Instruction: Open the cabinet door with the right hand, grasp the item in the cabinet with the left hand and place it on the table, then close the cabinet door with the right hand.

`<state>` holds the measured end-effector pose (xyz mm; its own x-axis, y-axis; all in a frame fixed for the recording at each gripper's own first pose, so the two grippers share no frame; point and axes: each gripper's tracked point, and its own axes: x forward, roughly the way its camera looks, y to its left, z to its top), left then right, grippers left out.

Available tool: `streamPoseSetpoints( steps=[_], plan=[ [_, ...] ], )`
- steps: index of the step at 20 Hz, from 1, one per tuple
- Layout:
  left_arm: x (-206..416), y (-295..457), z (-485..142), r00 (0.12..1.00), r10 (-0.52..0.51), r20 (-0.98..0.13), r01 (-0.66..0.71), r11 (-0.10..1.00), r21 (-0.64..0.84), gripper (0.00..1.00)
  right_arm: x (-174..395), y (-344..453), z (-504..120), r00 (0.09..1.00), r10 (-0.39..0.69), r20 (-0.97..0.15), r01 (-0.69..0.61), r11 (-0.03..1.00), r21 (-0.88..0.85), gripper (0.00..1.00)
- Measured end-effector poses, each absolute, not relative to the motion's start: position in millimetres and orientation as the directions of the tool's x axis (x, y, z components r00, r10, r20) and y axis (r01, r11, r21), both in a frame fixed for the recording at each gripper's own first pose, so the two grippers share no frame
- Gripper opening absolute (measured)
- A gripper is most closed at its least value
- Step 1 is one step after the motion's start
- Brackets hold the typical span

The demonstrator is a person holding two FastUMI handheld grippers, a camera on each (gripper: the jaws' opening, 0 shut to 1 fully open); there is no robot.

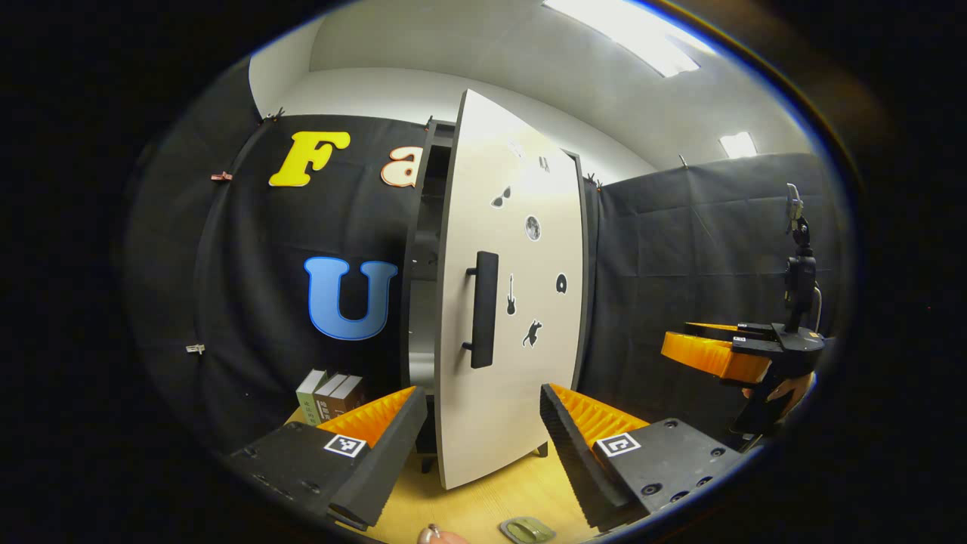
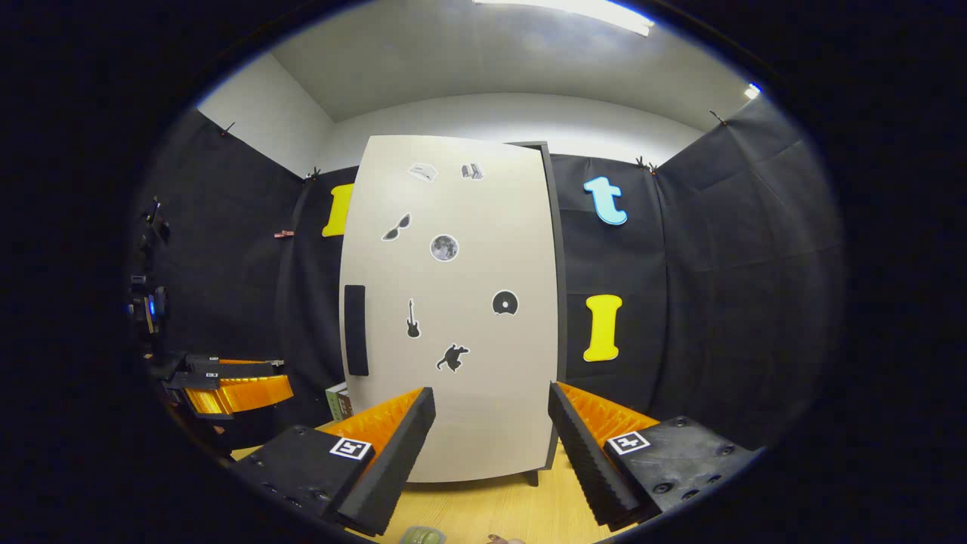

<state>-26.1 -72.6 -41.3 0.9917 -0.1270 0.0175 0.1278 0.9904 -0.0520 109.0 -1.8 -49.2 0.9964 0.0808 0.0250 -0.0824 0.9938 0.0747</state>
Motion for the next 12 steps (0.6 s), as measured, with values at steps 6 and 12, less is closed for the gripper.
streamPoseSetpoints(
  steps=[6,12],
  plan=[
    [-25.0,-76.6,-42.8,0.993,-0.117,0.018,0.117,0.992,-0.037,0.95,111.7,-4.4,-52.4,0.996,0.093,0.011,-0.094,0.993,0.071,0.96],
    [-21.4,-71.3,-43.2,0.994,-0.103,0.02,0.104,0.994,-0.045,0.95,115.5,-6.7,-52.5,0.996,0.091,0.011,-0.091,0.994,0.065,0.96]
  ],
)
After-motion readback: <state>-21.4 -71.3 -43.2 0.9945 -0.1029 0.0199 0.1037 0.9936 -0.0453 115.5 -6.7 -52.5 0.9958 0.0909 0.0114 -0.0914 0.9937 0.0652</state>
